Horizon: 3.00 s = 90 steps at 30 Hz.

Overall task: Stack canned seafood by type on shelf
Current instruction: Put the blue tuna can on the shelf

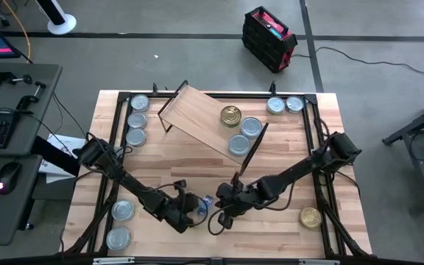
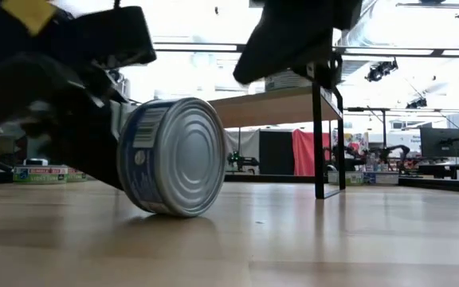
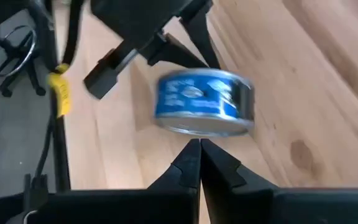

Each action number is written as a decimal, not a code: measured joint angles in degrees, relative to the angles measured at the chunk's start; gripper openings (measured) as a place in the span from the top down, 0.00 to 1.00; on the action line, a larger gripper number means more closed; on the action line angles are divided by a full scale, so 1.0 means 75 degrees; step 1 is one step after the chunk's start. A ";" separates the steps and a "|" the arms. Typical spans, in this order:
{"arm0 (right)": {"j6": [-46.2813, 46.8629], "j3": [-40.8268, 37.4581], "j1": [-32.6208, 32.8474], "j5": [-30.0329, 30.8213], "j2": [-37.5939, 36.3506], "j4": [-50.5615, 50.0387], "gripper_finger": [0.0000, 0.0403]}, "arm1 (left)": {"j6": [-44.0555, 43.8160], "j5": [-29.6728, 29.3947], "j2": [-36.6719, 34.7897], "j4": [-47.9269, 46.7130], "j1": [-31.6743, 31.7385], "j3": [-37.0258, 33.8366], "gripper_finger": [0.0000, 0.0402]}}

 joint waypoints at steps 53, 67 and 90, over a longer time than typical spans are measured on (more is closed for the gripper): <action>-0.8339 0.8019 -0.1311 -0.0357 0.2460 -0.5821 0.73 | -0.5339 -0.2518 -0.4597 -0.5865 -0.2719 0.0673 1.00; -0.7213 0.7364 -0.3263 0.3731 0.1917 -0.5305 0.73 | -0.3334 -0.3520 -0.6122 -0.6261 -0.2501 0.0664 1.00; -0.9160 0.7375 -0.4367 0.4024 0.3363 -0.4596 0.73 | -0.5116 -0.3519 -0.6111 -0.6238 -0.2416 0.0664 1.00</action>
